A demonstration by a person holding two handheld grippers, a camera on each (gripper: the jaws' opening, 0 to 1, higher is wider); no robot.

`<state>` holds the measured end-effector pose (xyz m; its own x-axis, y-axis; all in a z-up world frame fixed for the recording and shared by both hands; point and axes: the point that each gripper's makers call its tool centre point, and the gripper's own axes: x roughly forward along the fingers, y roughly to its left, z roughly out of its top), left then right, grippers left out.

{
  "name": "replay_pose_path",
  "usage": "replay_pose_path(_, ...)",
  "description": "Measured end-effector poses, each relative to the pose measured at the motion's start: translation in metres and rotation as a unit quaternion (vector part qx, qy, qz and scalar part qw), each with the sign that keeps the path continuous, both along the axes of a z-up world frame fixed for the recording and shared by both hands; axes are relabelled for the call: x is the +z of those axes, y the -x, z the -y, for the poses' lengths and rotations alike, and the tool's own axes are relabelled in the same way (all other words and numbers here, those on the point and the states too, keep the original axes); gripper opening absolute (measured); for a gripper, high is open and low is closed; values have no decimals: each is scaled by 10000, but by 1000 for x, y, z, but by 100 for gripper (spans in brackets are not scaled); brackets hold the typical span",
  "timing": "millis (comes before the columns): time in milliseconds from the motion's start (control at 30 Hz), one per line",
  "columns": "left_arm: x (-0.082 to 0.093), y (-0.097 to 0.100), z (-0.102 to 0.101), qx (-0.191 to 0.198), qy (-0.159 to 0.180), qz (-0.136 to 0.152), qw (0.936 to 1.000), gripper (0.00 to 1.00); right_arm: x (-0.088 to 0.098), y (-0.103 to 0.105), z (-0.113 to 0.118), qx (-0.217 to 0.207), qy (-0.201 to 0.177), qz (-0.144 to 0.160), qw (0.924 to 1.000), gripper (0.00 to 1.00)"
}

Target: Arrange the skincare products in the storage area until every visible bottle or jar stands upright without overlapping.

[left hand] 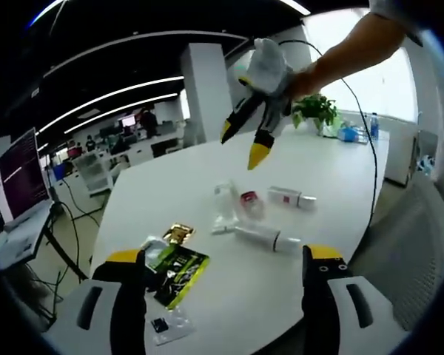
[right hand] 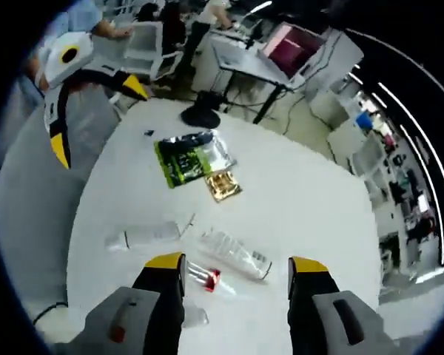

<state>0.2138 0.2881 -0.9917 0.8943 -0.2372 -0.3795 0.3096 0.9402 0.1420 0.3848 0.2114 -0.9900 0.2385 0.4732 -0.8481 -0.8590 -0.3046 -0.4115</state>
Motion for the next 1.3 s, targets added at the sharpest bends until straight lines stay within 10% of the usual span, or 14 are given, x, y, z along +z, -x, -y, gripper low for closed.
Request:
replay_pose_path(233,-4,1,2,-67,-89,-72,9999,80,-34,3,-14,894,755,58,9931,46)
replay_pose_path(667,-10,2,0,-39,-153,-192,9997,76,-72,-21,-30,1142,1594,-210,9804,46)
replay_pose_path(1300,-21,2,-4,-8,-357,-381,9986,75,-128,-29,-25,2131,2875,-179,9336,44)
